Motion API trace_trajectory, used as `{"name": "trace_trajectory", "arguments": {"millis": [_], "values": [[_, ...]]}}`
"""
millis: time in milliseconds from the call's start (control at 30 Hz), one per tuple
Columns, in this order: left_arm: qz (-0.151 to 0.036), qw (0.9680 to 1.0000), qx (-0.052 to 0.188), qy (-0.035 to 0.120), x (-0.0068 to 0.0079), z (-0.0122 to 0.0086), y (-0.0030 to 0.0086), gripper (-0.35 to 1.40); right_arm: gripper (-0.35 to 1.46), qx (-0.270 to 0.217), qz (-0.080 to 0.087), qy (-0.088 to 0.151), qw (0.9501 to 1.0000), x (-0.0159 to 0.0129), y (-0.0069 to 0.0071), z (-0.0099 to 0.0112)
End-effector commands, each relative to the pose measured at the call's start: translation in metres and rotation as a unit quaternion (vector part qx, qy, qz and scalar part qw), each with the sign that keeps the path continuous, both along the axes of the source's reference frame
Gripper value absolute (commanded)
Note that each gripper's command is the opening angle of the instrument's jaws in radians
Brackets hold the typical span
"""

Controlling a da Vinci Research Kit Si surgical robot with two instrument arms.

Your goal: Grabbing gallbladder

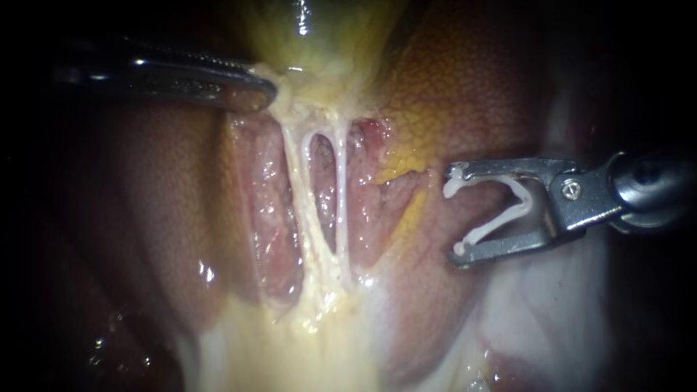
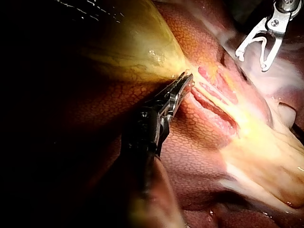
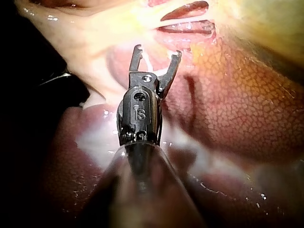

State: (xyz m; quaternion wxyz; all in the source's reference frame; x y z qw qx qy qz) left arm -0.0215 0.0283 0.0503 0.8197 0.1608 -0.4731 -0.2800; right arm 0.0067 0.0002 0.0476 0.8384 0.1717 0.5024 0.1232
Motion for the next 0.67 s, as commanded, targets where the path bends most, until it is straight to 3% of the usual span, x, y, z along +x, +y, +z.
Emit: {"name": "trace_trajectory", "arguments": {"millis": [33,667], "values": [[-0.002,1.0000,0.000,0.002,0.0002,0.0000,0.0001,-0.35,0.57,0.000,0.000,0.000,1.0000,0.0000,0.0000,0.0000],[-0.011,0.9999,-0.001,0.007,0.0005,0.0002,0.0000,-0.35,0.57,0.000,0.000,0.000,1.0000,0.0000,0.0000,0.0001]]}}
